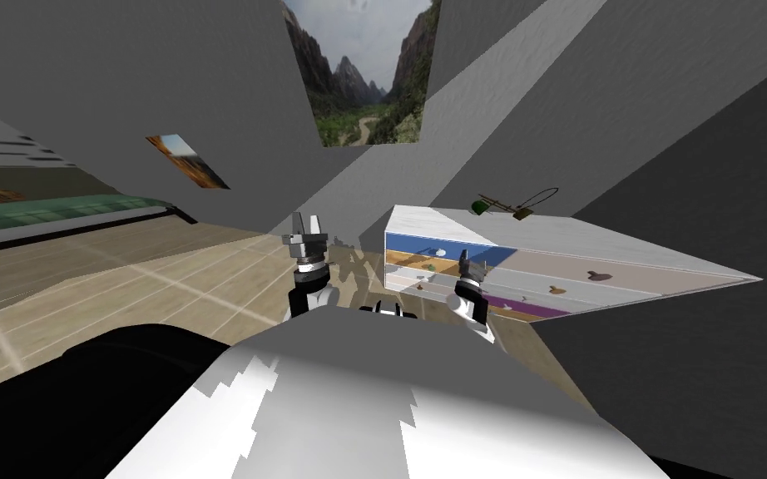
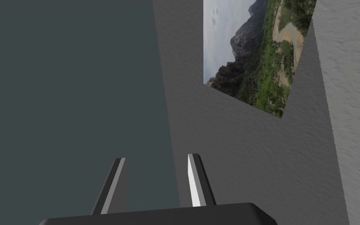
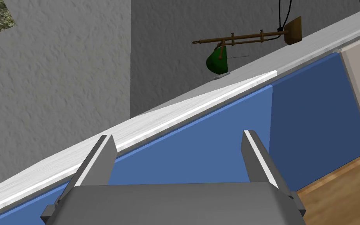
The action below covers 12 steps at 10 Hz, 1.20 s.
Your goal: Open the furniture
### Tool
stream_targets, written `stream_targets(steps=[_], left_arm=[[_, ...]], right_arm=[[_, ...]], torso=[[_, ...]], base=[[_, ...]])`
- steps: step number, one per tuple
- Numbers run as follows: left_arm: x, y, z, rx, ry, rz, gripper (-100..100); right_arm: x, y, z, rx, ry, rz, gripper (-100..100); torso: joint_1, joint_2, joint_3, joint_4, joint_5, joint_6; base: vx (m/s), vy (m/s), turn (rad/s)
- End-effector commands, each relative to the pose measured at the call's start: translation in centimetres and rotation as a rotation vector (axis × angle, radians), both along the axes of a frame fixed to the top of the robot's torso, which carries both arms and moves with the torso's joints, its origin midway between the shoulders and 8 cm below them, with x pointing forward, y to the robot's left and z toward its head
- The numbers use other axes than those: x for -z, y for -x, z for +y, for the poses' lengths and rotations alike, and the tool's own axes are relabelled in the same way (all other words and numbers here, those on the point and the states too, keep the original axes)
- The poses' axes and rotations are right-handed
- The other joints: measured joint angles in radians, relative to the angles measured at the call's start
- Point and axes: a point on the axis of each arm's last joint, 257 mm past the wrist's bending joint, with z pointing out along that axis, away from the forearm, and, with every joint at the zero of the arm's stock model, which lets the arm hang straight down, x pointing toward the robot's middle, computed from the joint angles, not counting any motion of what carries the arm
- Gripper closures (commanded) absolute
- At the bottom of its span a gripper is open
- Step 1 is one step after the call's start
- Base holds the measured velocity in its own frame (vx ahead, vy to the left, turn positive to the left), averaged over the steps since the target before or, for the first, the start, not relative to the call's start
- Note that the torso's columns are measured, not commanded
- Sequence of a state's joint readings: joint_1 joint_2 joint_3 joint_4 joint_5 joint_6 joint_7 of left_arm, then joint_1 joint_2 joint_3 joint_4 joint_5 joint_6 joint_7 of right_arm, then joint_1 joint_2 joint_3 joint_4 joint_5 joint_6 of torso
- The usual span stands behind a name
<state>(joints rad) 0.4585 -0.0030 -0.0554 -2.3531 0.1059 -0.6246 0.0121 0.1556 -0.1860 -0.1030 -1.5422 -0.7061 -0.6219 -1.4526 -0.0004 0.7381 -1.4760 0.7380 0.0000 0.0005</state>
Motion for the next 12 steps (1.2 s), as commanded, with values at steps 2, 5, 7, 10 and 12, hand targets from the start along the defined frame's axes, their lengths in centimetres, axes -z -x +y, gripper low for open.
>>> stream_targets(steps=[2, 5, 7, 10, 12], left_arm=[[0.0, 0.0, 0.0, 0.0, 0.0, 0.0, 0], [0.0, 0.0, 0.0, 0.0, 0.0, 0.0, 0], [0.0, 0.0, 0.0, 0.0, 0.0, 0.0, 0], [0.0, 0.0, 0.0, 0.0, 0.0, 0.0, 0], [0.0, 0.0, 0.0, 0.0, 0.0, 0.0, 0]], right_arm=[[2.4, -0.6, -1.1, -0.01, -0.161, -0.024, -100], [3.5, -0.8, -1.5, -0.022, -0.256, -0.049, -100], [4.6, -1.0, -1.7, -0.025, -0.329, -0.065, -100], [6.7, -1.3, -2.1, -0.027, -0.46, -0.093, -100], [7.6, -1.4, -2.1, -0.028, -0.524, -0.11, -100]], torso=[[0.0, 0.0, 0.0, 0.0, 0.0, 0.0], [0.001, 0.0, 0.0, 0.0, 0.0, -0.001], [0.001, 0.0, 0.0, 0.0, 0.0, -0.001], [0.0, 0.0, 0.0, 0.0, 0.0, 0.0], [0.001, 0.0, 0.0, 0.0, 0.0, 0.0]], base=[[-0.019, -0.039, 0.19], [-0.021, -0.032, 0.152], [-0.024, -0.03, 0.171], [-0.019, -0.029, 0.173], [-0.02, -0.024, 0.122]])
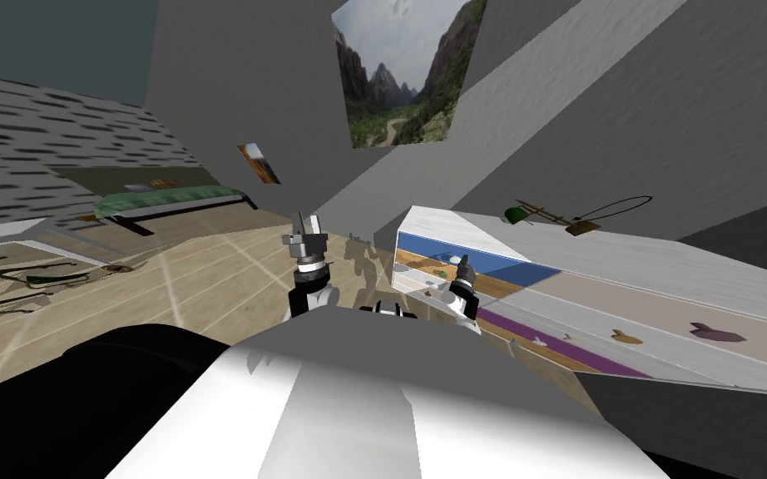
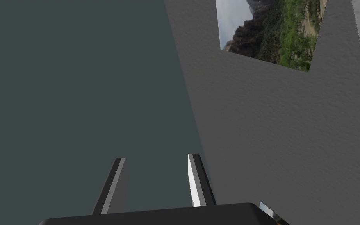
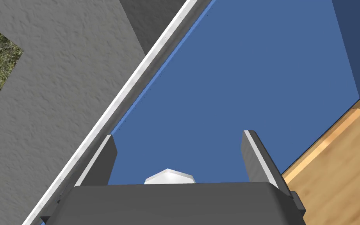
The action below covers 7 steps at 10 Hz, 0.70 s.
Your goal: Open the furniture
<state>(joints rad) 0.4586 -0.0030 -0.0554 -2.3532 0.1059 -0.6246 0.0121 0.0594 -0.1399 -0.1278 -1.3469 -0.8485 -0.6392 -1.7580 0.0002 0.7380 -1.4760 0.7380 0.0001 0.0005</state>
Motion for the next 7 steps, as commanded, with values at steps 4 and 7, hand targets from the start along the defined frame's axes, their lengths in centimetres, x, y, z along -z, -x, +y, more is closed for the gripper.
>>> stream_targets(steps=[4, 7], left_arm=[[0.0, 0.0, 0.0, 0.0, 0.0, 0.0, 0], [0.0, 0.0, 0.0, 0.0, 0.0, 0.0, 0]], right_arm=[[3.5, -0.4, 0.1, 0.005, -0.224, -0.054, -100], [5.2, -0.5, 0.8, 0.011, -0.327, -0.076, -100]], torso=[[0.0, 0.0, 0.0, 0.0, 0.0, -0.001], [0.0, 0.0, 0.0, 0.0, 0.0, -0.001]], base=[[-0.025, -0.027, 0.186], [-0.025, -0.026, 0.139]])
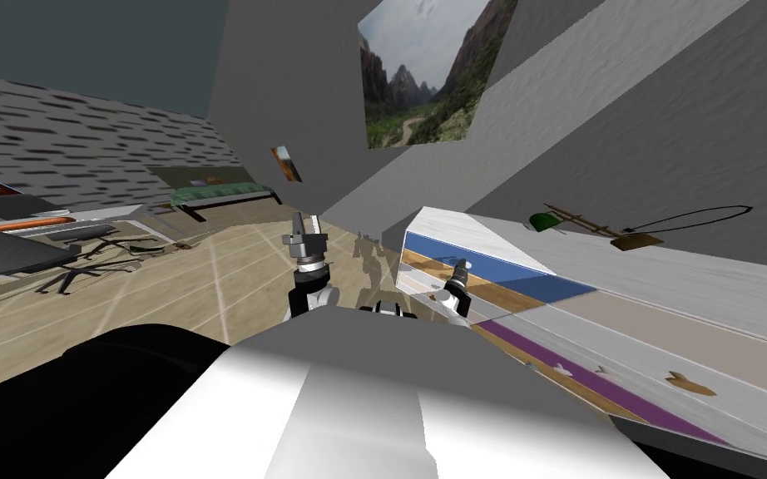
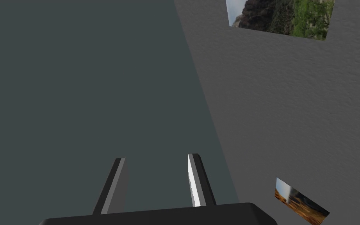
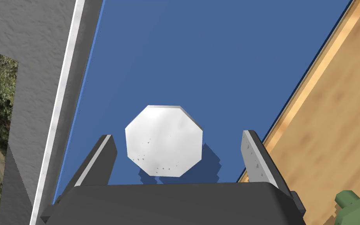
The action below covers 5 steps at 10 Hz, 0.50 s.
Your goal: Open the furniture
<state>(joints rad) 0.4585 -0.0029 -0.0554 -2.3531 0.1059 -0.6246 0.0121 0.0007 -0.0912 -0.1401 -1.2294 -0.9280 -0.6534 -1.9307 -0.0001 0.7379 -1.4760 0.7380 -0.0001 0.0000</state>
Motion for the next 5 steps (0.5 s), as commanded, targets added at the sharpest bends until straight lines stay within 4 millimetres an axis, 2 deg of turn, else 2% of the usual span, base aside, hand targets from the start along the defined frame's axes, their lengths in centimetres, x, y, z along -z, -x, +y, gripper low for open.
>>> stream_targets(steps=[1, 2, 3, 4, 5], left_arm=[[0.0, 0.0, 0.0, 0.0, 0.0, 0.0, 0], [0.0, 0.0, 0.0, 0.0, 0.0, 0.0, 0], [0.0, 0.0, 0.0, 0.0, 0.0, 0.0, 0], [0.0, 0.0, 0.0, 0.0, 0.0, 0.0, 0], [0.0, 0.0, 0.0, 0.0, 0.0, 0.0, 0]], right_arm=[[0.6, 0.1, 0.3, 0.002, -0.033, -0.008, -100], [-0.1, -1.0, 0.4, -0.007, -0.039, -0.01, -100], [0.2, -0.5, 0.4, -0.001, -0.039, -0.013, -100], [0.1, -0.6, 0.4, -0.003, -0.038, -0.011, 100], [-0.2, -0.9, 0.7, -0.009, -0.037, -0.016, 100]], torso=[[0.0, 0.0, 0.0, 0.0, 0.0, 0.0], [0.001, -0.001, 0.0, 0.0, 0.0, 0.0], [-0.001, -0.003, -0.002, -0.001, 0.0, 0.0], [0.0, -0.001, -0.001, -0.001, 0.0, 0.0], [-0.001, -0.001, 0.0, -0.002, -0.002, 0.0]], base=[[-0.009, -0.01, 0.013], [0.052, -0.036, -0.069], [0.035, -0.023, -0.012], [0.007, -0.004, 0.008], [-0.1, 0.054, -0.03]])
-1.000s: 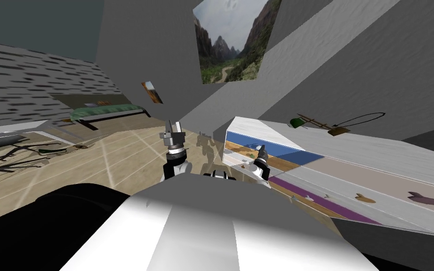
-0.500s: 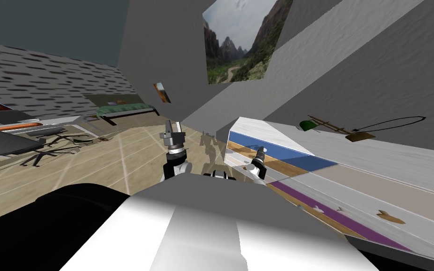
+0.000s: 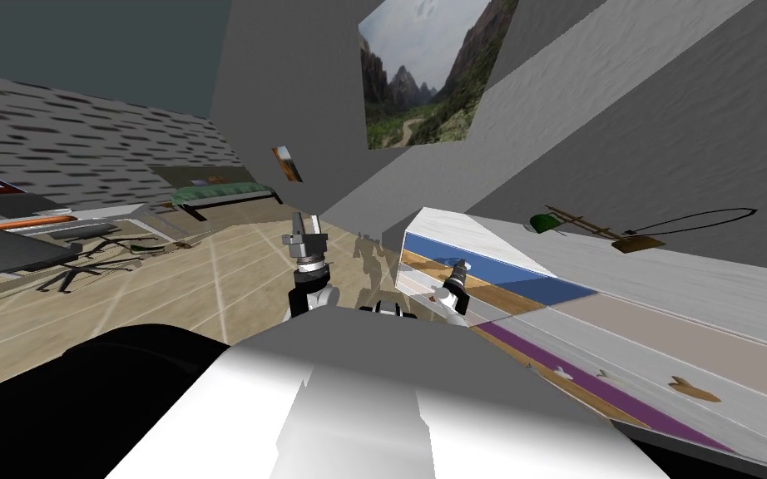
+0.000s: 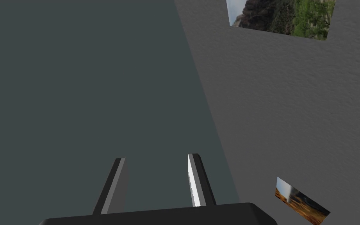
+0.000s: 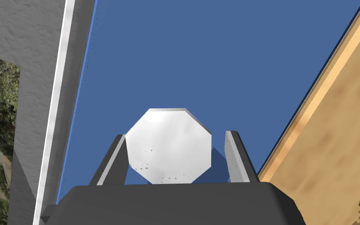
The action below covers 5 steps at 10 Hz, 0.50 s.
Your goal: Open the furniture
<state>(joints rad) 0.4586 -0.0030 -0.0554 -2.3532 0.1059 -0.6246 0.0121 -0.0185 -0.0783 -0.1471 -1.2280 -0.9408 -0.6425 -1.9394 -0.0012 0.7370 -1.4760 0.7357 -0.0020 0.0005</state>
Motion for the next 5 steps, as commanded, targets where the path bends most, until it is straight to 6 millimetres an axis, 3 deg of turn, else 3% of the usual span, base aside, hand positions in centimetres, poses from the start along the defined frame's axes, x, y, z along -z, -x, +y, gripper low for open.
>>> stream_targets(steps=[1, 4, 5], left_arm=[[0.0, 0.0, 0.0, 0.0, 0.0, 0.0, 0], [0.0, -0.01, 0.0, 0.0, 0.0, 0.0, 0], [0.0, -0.01, 0.0, 0.0, 0.0, 0.0, 0]], right_arm=[[-0.06, -0.22, 0.32, -0.007, -0.001, 0.003, 100], [-0.17, -0.56, 0.8, -0.017, -0.002, 0.007, 100], [-0.43, -0.65, 0.86, -0.017, 0.0, 0.001, 100]], torso=[[0.0, 0.003, 0.001, -0.001, -0.002, 0.0], [-0.001, 0.002, 0.001, 0.001, 0.0, 0.001], [-0.001, 0.001, 0.0, 0.001, 0.0, 0.001]], base=[[-0.154, 0.072, -0.037], [-0.188, 0.083, -0.035], [-0.096, 0.049, -0.005]])
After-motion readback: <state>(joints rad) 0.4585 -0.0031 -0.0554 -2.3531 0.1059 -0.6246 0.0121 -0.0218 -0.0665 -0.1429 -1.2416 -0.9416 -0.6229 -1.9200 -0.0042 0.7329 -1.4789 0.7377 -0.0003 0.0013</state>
